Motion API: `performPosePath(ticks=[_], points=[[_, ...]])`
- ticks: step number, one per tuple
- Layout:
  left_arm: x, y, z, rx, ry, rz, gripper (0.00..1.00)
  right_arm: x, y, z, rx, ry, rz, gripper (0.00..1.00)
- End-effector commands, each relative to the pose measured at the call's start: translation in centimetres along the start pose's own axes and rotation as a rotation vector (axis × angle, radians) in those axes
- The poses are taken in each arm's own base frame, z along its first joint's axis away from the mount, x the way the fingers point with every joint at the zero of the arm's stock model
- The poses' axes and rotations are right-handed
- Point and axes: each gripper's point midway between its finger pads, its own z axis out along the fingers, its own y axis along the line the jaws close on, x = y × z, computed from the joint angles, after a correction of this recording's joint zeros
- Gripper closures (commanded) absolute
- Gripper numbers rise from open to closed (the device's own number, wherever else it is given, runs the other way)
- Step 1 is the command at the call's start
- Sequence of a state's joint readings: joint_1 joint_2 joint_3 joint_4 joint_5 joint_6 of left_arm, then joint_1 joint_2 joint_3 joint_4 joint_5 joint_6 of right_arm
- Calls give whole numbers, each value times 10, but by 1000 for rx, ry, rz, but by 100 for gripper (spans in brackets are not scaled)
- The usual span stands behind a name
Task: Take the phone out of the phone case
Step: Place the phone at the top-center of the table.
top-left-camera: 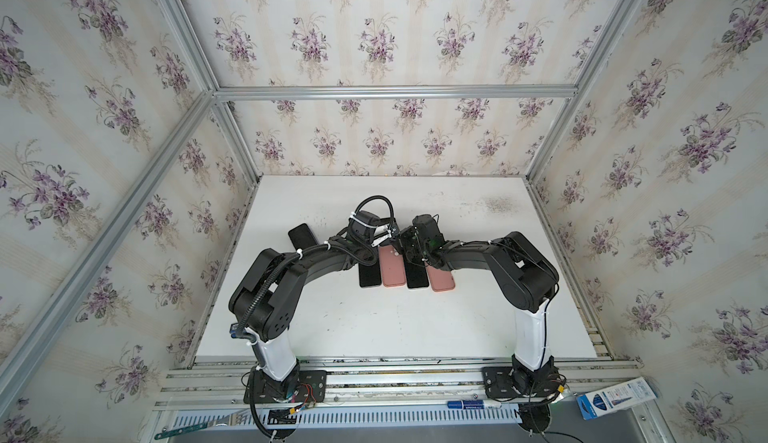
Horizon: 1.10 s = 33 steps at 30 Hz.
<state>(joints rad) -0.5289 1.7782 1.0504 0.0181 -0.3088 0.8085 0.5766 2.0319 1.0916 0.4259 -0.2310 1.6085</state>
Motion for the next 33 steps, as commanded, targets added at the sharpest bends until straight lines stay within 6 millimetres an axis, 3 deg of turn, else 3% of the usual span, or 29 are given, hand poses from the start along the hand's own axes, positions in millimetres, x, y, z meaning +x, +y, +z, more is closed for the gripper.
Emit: performPosePath(ticks=[1, 4, 7, 12, 15, 19, 22, 24, 33], points=[[-6, 23, -7, -74, -11, -66, 46, -6, 3, 4, -23, -22, 18, 100], [-10, 43, -22, -117, -25, -171, 36, -10, 1, 11, -39, -16, 30, 100], [-15, 57, -40, -109, -32, -335, 20, -10, 1, 19, -45, -5, 29, 100], [-6, 61, -55, -14, 25, -657, 4, -14, 1, 27, -46, -1, 18, 96], [5, 57, -60, 97, 53, -895, 1, -13, 4, 31, -42, 21, 7, 92], [30, 45, -59, 220, 166, -1194, 1, -11, 3, 32, -32, 33, -7, 74], [37, 30, -55, 304, 238, -1325, 1, -10, 3, 32, -26, 51, -19, 64], [39, 22, -51, 339, 275, -1386, 1, -9, 3, 30, -17, 57, -29, 52], [29, -6, -34, 461, 365, -1591, 1, -2, 8, 15, -2, 88, -78, 34]])
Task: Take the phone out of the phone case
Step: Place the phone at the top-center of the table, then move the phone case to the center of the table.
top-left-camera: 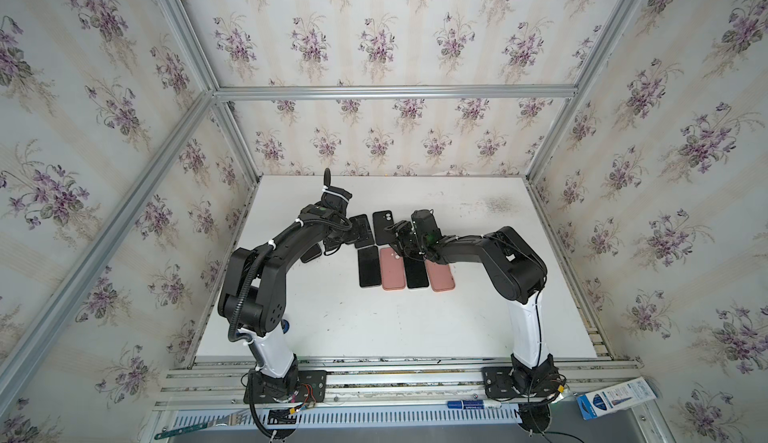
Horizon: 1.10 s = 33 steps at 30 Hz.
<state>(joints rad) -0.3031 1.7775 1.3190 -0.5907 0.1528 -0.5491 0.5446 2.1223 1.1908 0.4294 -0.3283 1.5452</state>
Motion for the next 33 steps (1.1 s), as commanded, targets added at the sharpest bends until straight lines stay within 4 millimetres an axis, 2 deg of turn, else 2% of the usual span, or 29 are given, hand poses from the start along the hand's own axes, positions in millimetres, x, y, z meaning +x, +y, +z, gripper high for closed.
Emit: performPosePath(ticks=[1, 5, 7, 12, 19, 24, 29, 33], points=[[9, -10, 5, 49, 49, -109, 1, 6, 4, -5, 8, 25, -37, 32], [9, -6, 17, 43, 56, -160, 1, 10, 14, -6, -1, 47, -84, 28], [5, -4, 21, 28, 42, -176, 1, -10, 16, -12, -3, 23, -77, 25], [-4, 0, 34, -11, 32, -168, 1, -14, 17, -19, -4, 20, -93, 21], [-5, 6, 53, -50, 48, -161, 5, -18, 32, -38, -9, 15, -150, 15], [-9, 0, 59, -67, 53, -113, 7, -18, 36, -52, -7, 13, -177, 13], [-2, 3, 66, -125, 76, -72, 11, -23, 37, -66, -22, -2, -171, 12], [6, 4, 59, -168, 83, -17, 13, -29, 34, -79, -27, -17, -160, 11]])
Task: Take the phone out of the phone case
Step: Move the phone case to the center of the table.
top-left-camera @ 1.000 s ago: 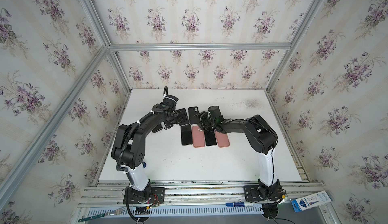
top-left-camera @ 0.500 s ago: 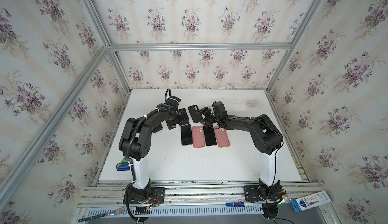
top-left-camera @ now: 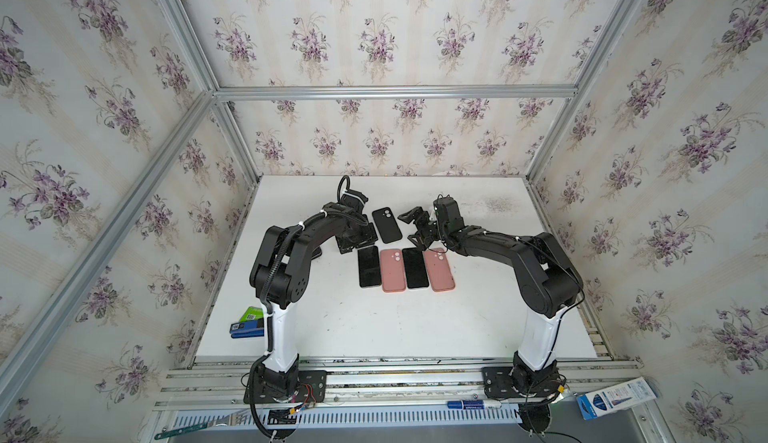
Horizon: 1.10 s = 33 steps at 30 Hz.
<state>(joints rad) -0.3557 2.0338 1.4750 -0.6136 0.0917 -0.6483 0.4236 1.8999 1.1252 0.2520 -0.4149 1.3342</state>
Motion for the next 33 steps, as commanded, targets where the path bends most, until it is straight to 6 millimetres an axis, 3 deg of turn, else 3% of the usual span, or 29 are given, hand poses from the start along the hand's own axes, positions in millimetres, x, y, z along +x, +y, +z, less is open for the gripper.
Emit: performPosePath(ticks=[1, 5, 13, 24, 33], points=[[7, 11, -7, -81, -4, 58, 14, -4, 3, -10, -21, -10, -16, 11], [16, 25, -7, -127, 5, 63, 13, -9, -2, -18, -26, -26, -1, 10], [20, 32, -5, -156, 5, 82, 14, -13, -6, -24, -29, -35, 6, 7], [8, 38, 0, -202, -17, 103, 14, -18, -23, -44, 11, -54, -8, 5], [-10, 27, -4, -186, -49, 125, 14, -19, -49, -71, 66, -65, -29, 4]])
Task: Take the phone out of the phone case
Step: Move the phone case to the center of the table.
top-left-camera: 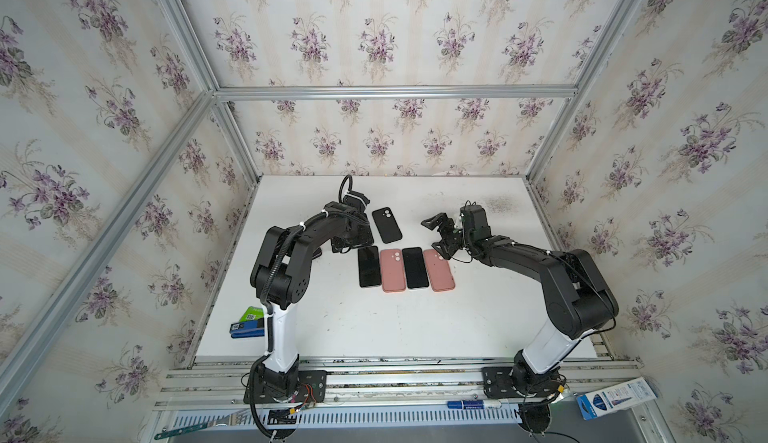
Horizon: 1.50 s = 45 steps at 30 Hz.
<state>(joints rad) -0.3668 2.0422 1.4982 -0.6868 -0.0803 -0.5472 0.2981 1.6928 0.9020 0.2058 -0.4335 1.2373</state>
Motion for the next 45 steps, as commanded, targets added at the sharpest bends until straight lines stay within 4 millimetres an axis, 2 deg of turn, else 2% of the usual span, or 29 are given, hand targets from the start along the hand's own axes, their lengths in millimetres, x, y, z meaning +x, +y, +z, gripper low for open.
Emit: performPosePath(ticks=[1, 5, 10, 13, 16, 18, 23, 29, 35, 38, 42, 45], points=[[-4, 0, -1, -5, -1, 15, 14, 1, -11, -9, 21, 4, -24, 4], [-5, 0, -6, -13, -21, 26, 13, 1, -32, -24, 81, -5, -51, 4], [-2, 6, -9, -23, -19, 33, 14, -2, -48, -50, 166, -10, -127, 4], [9, 12, -12, -29, -2, 23, 18, -6, -55, -66, 194, -26, -152, 4], [20, 18, -6, -47, 23, 19, 19, -8, -60, -74, 193, -39, -148, 4], [23, 19, -1, -50, 38, 20, 20, -8, -59, -76, 188, -42, -151, 4], [13, 21, 0, -57, 22, 13, 20, -7, -56, -77, 189, -35, -164, 4], [1, 22, 5, -67, 10, 23, 20, -1, -79, -85, 320, 6, -203, 4], [-9, 15, 6, -51, -2, 36, 20, 4, -95, -86, 376, 45, -229, 4], [-12, 10, -2, -29, -17, 38, 21, 5, -97, -85, 385, 58, -246, 4], [-10, 0, -25, 11, -50, 56, 19, 6, -104, -82, 403, 84, -294, 4], [-5, 2, -41, 43, -70, 30, 13, 5, -102, -71, 360, 99, -323, 5]])
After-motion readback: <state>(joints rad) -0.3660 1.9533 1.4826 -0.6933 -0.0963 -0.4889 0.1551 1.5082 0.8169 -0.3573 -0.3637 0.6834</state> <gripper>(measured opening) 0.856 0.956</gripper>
